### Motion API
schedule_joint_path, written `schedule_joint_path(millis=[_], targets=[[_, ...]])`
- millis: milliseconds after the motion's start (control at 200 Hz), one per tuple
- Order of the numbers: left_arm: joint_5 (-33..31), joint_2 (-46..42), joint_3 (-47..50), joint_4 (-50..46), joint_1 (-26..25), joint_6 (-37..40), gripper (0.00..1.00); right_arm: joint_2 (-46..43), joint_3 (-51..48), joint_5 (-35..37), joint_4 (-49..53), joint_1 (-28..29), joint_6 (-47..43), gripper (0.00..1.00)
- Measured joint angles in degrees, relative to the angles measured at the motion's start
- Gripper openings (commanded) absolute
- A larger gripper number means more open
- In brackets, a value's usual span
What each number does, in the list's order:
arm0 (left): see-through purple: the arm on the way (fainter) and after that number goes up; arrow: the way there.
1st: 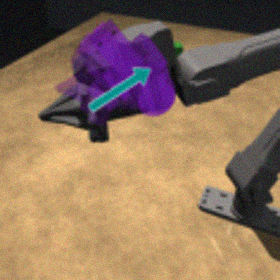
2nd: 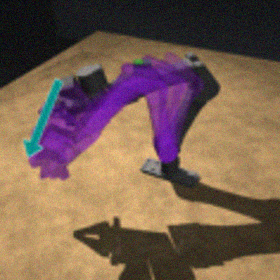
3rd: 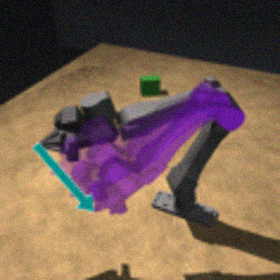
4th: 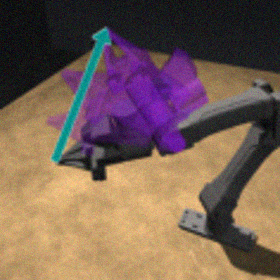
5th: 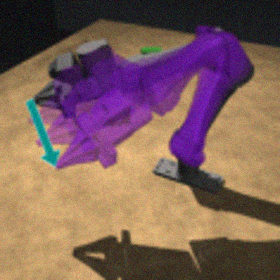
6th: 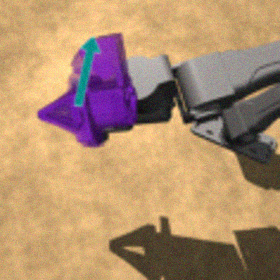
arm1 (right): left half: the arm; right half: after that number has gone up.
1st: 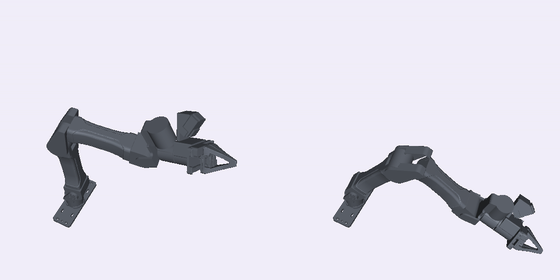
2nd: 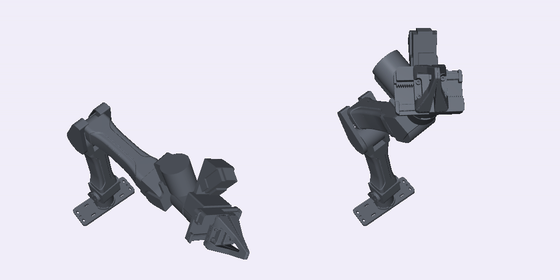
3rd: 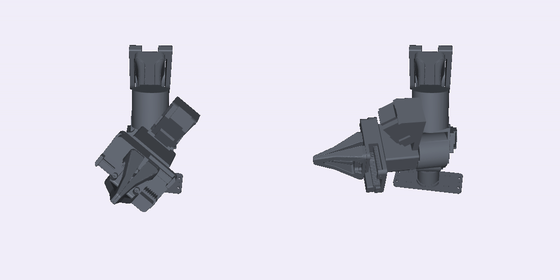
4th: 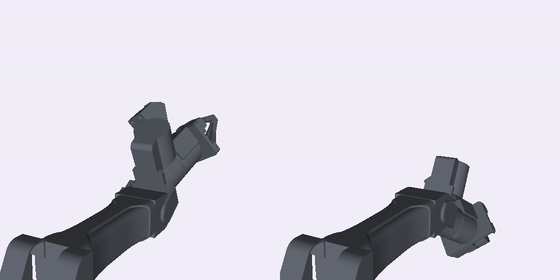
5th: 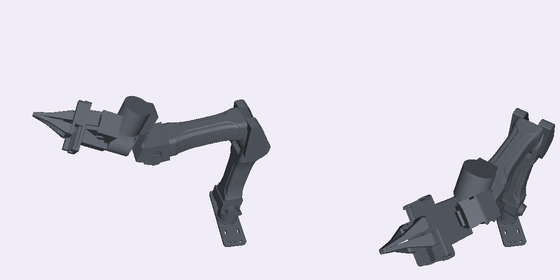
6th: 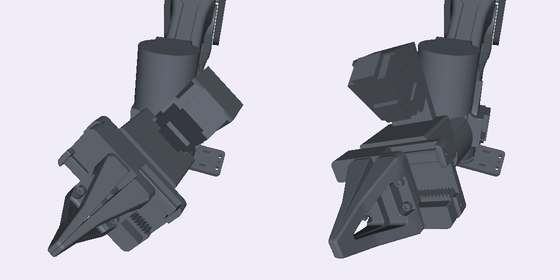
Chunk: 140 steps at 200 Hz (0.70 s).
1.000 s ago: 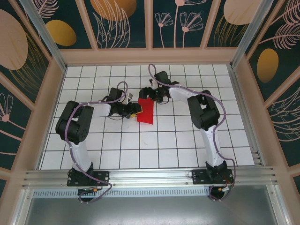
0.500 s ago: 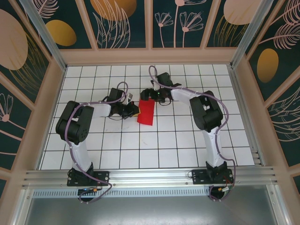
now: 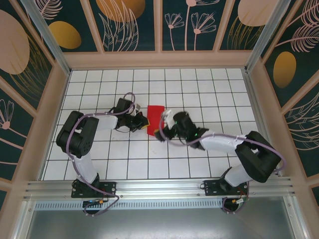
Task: Fold a paper plane with a square sheet of paper (fold left side to right side)
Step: Third fold the triangle at the center of the table.
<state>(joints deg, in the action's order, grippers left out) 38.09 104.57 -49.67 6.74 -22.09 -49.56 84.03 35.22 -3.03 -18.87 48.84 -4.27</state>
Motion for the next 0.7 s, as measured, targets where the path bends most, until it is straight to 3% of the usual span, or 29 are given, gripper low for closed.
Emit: schedule_joint_path(millis=[210,470,701], targets=[[0.04,-1.7,2.01,1.81,-0.07,-2.49,0.0,6.25,-2.86,9.18,-8.85,8.55,-9.7,0.9],[0.04,-1.81,2.82,2.32,-0.11,-3.32,0.0,15.39,3.39,15.45,-14.64,10.64,-17.16,0.83],[0.04,-1.84,2.82,2.49,-0.11,-3.32,0.0,18.97,6.78,17.33,-15.65,11.65,-20.85,0.65]])
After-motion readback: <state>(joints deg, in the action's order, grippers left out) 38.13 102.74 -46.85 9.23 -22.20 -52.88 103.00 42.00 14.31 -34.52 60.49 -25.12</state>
